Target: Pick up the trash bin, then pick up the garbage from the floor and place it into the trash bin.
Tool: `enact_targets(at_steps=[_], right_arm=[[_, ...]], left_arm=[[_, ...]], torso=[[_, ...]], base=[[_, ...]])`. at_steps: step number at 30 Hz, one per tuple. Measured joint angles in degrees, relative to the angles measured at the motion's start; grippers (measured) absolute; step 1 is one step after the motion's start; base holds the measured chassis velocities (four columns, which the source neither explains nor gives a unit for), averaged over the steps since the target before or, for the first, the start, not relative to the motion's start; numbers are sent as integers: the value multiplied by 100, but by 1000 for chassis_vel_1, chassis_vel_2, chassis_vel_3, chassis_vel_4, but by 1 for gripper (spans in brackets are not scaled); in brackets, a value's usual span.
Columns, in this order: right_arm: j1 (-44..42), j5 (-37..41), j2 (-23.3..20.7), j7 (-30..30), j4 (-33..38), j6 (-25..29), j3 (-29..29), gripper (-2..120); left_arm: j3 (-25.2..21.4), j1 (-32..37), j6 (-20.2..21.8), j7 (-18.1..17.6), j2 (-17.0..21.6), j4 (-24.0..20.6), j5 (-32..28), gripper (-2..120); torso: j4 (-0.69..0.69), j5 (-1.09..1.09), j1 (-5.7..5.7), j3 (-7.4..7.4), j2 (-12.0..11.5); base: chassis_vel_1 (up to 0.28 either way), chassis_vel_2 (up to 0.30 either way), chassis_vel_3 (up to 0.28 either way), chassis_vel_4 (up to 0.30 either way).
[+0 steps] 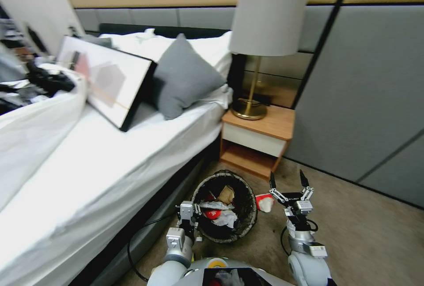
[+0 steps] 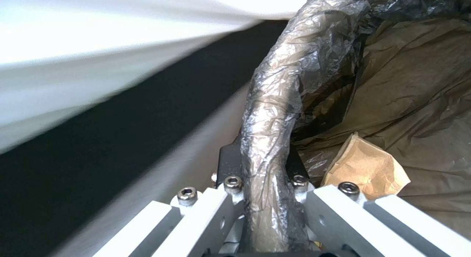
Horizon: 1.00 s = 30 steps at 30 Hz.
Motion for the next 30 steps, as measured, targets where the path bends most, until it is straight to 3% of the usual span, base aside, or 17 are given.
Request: enact_targets(at_steps=[10,30], right_arm=[[0,-8,-4,-40,7,-7,-7,100],[159,-22,-16,140,-315,-270,184,100]], left_arm=[[33,15,-72,35,2,49,32,0],[34,-8,-103,51,-3,68,44,0]], torso=[[2,0,0,0,0],[0,0,0,0,0]], base=[[94,102,109,95],[0,0,0,0]])
